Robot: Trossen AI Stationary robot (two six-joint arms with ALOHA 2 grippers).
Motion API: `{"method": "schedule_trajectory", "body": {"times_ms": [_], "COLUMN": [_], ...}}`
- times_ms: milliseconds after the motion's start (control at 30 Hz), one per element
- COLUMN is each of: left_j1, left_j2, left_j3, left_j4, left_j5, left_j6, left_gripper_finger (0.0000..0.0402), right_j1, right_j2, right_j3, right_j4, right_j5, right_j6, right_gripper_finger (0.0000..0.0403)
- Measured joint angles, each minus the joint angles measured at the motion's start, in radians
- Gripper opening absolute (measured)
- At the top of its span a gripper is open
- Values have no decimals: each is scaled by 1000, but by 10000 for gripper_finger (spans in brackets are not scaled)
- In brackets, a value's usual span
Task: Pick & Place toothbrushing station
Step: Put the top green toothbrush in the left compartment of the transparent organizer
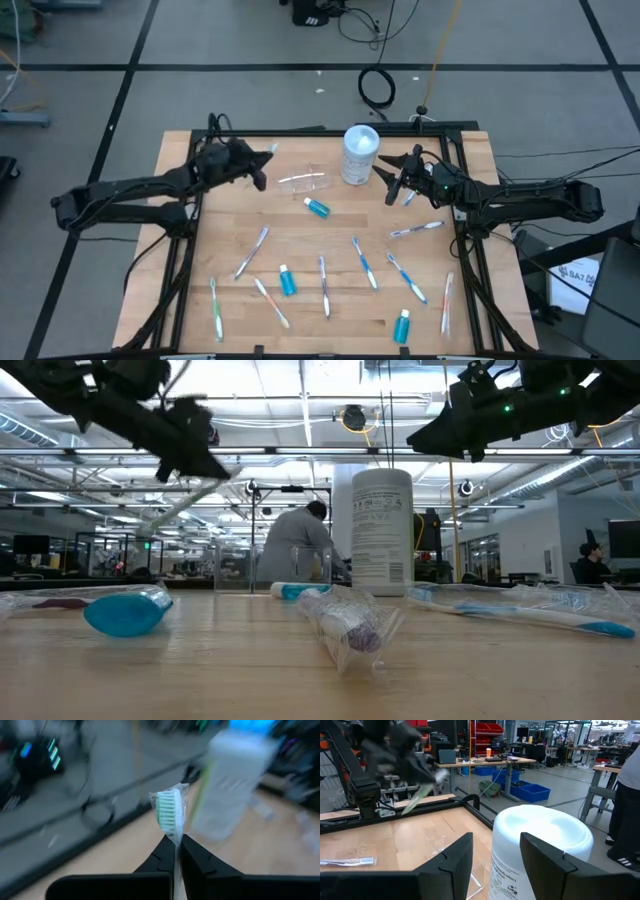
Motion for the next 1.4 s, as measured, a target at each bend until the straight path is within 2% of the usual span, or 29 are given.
{"method": "schedule_trajectory", "body": {"times_ms": [233,367,500,733,1100,1400], "left_j1": [-91,-112,-124,-129,-178,-253], "left_j2": [45,109,229,494,774,823], "left_j3": [2,2,2,2,2,1], "left_j4": [303,413,523,868,1167,1160], "left_j5": [-8,-78,-133,-140,-340,-599], "left_j6": [97,121,135,168,153,187], "left_gripper_finger": [17,9,8,5,11,13], "right_j1": [0,0,0,0,0,0], "right_j2": [0,0,0,0,0,0], "right_j3": [0,0,0,0,0,0], "right_j4": [3,4,4,4,4,4], "right_j5": [0,0,0,0,0,0], "right_j6": [6,7,7,7,7,7], "right_gripper_finger": [155,155,155,155,155,155]}}
